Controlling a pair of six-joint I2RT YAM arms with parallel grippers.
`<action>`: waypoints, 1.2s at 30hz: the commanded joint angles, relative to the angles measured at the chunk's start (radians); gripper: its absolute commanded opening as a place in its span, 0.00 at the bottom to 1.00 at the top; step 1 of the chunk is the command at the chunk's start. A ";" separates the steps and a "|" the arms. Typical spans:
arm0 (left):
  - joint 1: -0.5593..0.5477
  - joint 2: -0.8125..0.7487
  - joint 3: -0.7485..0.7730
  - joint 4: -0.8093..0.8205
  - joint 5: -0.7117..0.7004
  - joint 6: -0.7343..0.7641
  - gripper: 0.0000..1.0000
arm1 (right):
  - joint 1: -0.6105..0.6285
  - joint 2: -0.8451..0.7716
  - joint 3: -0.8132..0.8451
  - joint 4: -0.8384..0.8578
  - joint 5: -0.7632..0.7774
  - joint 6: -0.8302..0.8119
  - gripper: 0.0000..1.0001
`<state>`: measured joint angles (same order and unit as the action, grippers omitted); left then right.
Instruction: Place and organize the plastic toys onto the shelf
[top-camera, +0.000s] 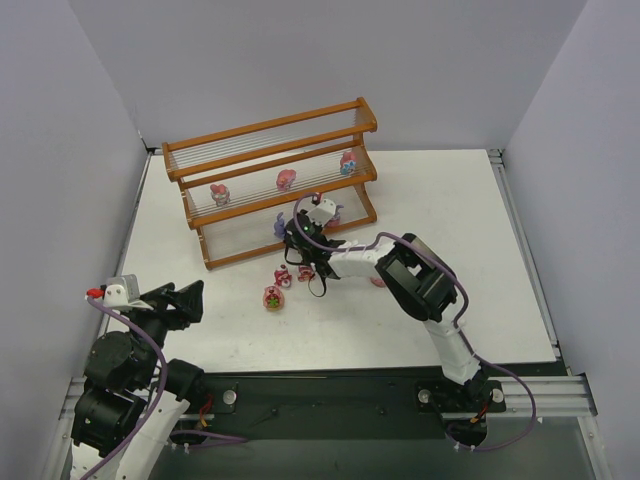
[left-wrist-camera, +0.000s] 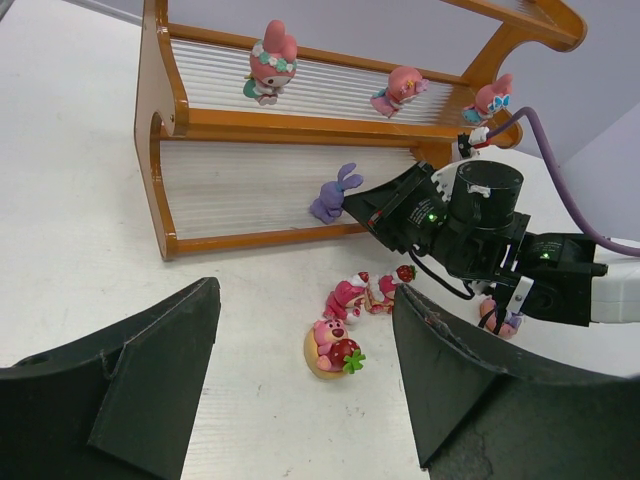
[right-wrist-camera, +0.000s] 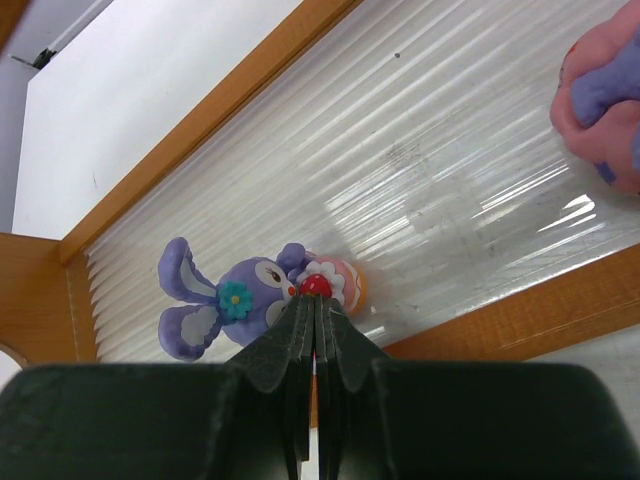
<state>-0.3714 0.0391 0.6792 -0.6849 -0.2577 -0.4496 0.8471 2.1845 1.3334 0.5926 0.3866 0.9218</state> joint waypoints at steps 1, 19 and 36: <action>0.000 -0.008 0.005 0.030 -0.009 0.000 0.79 | 0.013 0.011 0.029 -0.008 0.012 0.020 0.00; 0.000 -0.007 0.006 0.031 -0.009 0.000 0.80 | 0.058 -0.020 -0.002 -0.022 0.097 0.055 0.00; 0.002 -0.010 0.005 0.030 -0.011 0.000 0.79 | 0.078 0.026 0.047 -0.039 0.106 0.101 0.00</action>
<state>-0.3714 0.0391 0.6792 -0.6849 -0.2577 -0.4496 0.9043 2.1906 1.3396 0.5613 0.4599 0.9958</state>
